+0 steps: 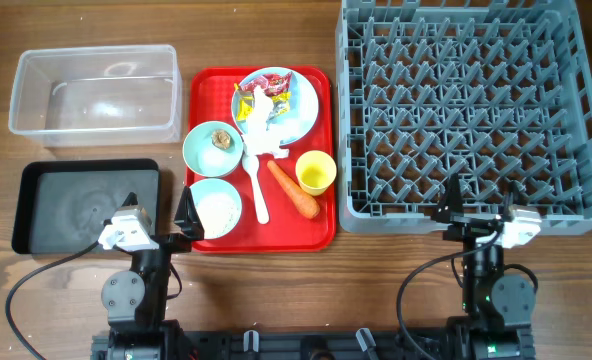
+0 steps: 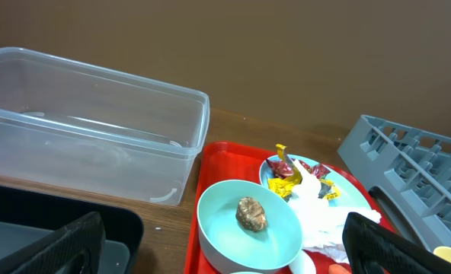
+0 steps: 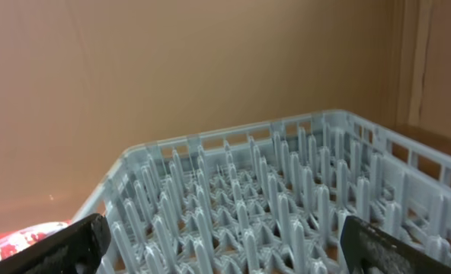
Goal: Sort waste into correct bins and load items into the dishwasher rack
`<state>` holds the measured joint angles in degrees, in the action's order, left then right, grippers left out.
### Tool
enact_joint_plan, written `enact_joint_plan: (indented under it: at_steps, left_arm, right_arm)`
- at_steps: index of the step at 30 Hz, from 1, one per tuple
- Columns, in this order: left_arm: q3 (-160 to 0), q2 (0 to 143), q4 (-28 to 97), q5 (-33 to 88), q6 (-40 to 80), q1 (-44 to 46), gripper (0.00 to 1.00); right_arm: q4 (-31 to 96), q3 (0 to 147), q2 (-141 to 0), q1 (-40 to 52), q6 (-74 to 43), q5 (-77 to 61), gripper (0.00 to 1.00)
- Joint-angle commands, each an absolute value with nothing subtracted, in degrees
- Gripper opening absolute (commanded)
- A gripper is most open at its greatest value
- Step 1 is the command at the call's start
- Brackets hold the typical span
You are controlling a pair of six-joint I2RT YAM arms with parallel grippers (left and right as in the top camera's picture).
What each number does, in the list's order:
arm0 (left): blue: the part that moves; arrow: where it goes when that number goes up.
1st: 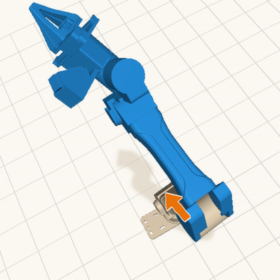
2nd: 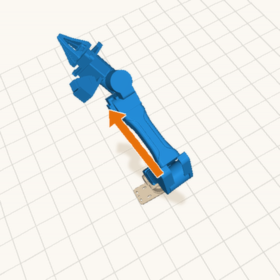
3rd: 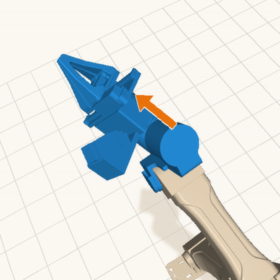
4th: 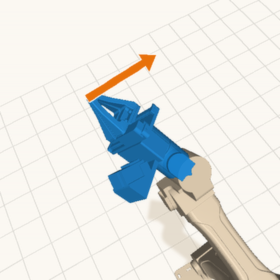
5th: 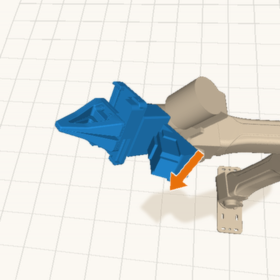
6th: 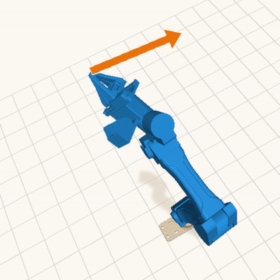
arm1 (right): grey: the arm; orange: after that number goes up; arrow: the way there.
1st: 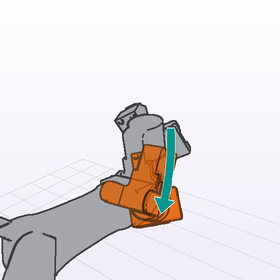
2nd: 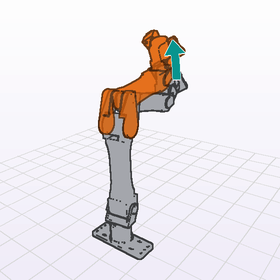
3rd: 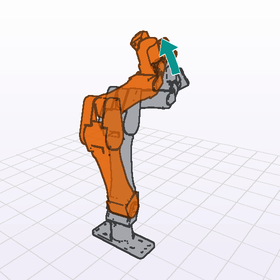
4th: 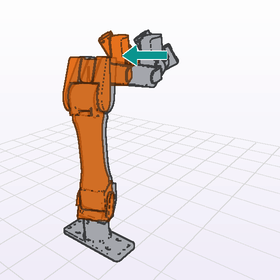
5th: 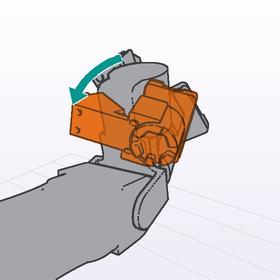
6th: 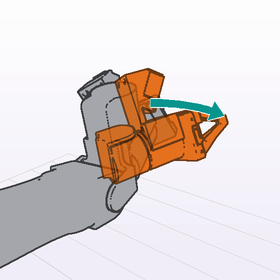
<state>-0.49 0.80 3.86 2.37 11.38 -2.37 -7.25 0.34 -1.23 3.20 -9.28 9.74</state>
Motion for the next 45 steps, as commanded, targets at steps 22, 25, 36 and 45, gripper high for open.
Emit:
enact_joint_plan:
  at_steps: [22, 25, 36, 45]
  left_arm:
    - [-71.4, 56.0, 39.1, 9.5, 3.2, -2.7, 1.0]
    - [-87.3, 70.2, 54.7, 11.8, 3.3, -2.7, 1.0]
    - [-88.2, 93.8, 58.9, 21.6, 4.5, 3.4, 0.94]
    - [-88.2, 112.4, 56.9, -3.8, 30.3, 25.9, 0.29]
  right_arm:
    - [17.3, 61.3, -51.4, 3.0, -12.0, -16.7, 1.0]
    - [39.3, 80.9, -67.9, 3.0, -12.0, -21.2, 1.0]
    - [41.9, 84.6, -81.7, 3.0, -13.3, -16.2, 1.0]
    - [47.9, 84.6, -82.7, 3.0, -13.5, -11.1, 1.0]
